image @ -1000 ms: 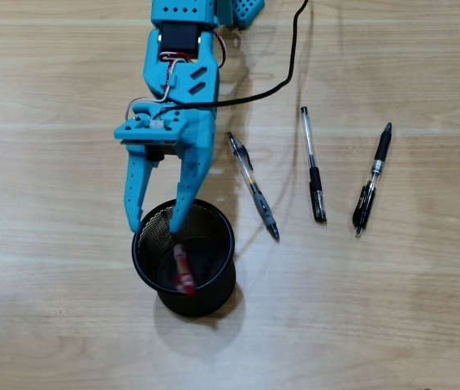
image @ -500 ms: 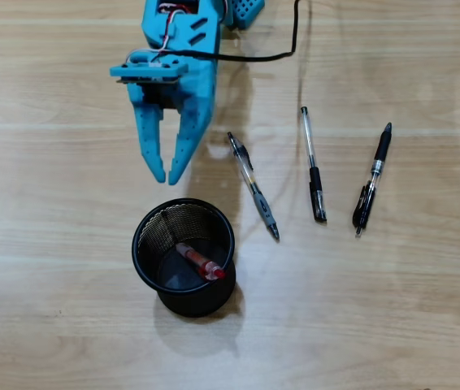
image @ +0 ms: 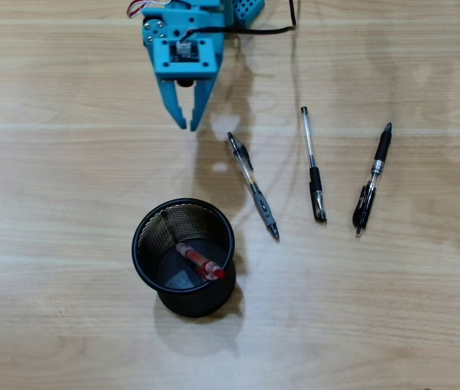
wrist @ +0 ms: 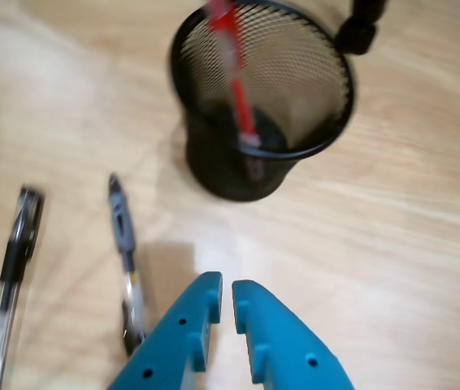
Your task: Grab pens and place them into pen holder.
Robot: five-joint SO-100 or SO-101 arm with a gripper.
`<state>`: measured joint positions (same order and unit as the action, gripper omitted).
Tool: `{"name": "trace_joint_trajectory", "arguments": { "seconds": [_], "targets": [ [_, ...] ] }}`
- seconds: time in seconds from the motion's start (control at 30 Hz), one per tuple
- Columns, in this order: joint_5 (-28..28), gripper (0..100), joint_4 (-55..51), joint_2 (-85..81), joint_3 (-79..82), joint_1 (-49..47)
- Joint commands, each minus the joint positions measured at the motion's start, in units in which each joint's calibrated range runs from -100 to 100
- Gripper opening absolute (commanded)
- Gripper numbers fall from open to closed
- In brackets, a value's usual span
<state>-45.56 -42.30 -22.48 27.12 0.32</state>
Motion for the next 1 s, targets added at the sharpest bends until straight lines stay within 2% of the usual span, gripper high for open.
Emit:
{"name": "trace_joint_trajectory", "arguments": {
  "seconds": [0.0,0.37,0.73,0.97],
  "targets": [
    [3.17,2,-5.27,-3.27,-1.66,-2.45],
    [3.67,2,-5.27,2.61,-0.67,-14.34],
    [3.93,2,-6.39,12.52,-5.08,-10.44],
    [3.98,2,-21.28,21.85,-19.86,-8.89]
  ]
}}
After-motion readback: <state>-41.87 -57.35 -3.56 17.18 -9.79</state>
